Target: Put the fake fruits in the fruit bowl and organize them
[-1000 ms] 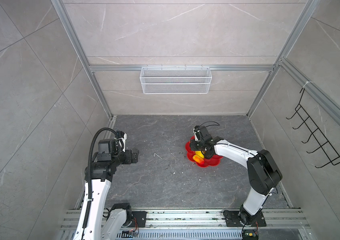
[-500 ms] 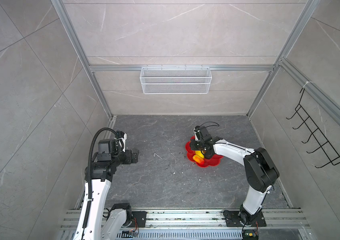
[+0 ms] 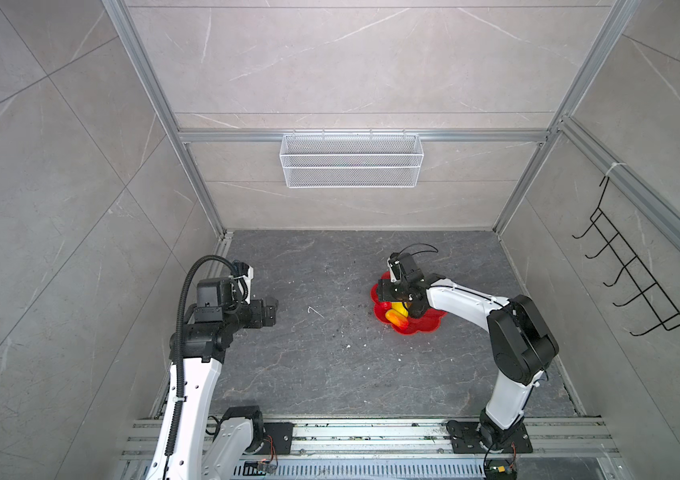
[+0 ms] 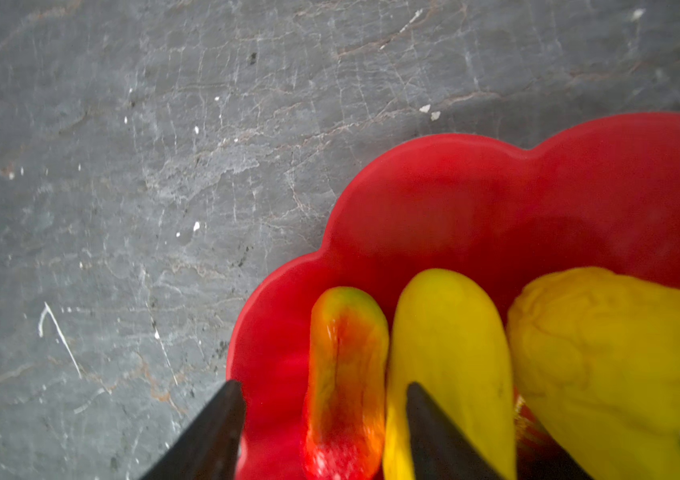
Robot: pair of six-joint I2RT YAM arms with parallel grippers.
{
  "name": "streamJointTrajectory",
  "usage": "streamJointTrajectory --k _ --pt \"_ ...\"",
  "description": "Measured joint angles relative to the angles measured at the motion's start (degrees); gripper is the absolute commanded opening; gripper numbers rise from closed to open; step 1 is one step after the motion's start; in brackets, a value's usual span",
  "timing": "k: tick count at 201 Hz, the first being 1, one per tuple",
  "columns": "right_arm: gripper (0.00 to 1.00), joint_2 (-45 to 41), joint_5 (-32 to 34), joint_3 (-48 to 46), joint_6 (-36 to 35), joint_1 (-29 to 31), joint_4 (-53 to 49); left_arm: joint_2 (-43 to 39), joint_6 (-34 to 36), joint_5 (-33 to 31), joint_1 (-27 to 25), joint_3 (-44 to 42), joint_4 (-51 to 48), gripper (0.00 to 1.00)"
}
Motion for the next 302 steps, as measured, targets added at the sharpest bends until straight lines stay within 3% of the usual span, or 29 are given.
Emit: streamJointTrajectory --k 22,54,86,128,150,173,209,257,277,302 --pt "1.00 -5.7 1.3 -1.0 -3.0 0.0 -1.0 0.4 0.0 0.0 0.0 0.0 0.0 1.00" --pt "1.00 -23.5 3.9 -8.0 -9.5 -1.4 1.6 1.0 0.0 0.0 0.0 0.0 0.3 1.00" --pt "1.00 -41.1 9.2 -18.2 -12.1 -9.1 6.6 0.9 -0.6 -0.7 0.0 -0.1 2.6 1.00" --pt "1.00 -51.7 16.4 -33.1 -11.0 -19.3 14.4 -0.8 -10.5 -3.5 -0.5 -9.5 19.5 1.00" --pt "1.00 -50.3 21.1 -39.8 -10.7 -20.8 19.7 0.0 -13.2 -11.1 -2.2 -19.0 30.6 1.00" --pt "1.00 -43.3 25.9 -44.1 -10.7 -20.9 26.1 4.9 -13.0 -18.9 -2.9 -28.1 43.8 1.00" --pt "1.00 -32.7 29.0 -47.3 -11.6 -20.9 37.0 14.6 -10.6 -25.7 -2.9 -35.5 60.5 1.00" --pt "1.00 -25.0 26.4 -49.1 -16.1 -22.0 52.3 27.1 -4.8 -27.1 -2.9 -35.6 76.2 1.00" --pt "1.00 -20.7 22.4 -47.9 -17.1 -24.3 54.1 33.0 -3.5 -25.9 -2.5 -35.6 81.5 1.00" --pt "1.00 -20.1 15.7 -47.7 -17.6 -27.1 55.6 34.4 -3.3 -22.9 -0.7 -36.9 86.1 1.00"
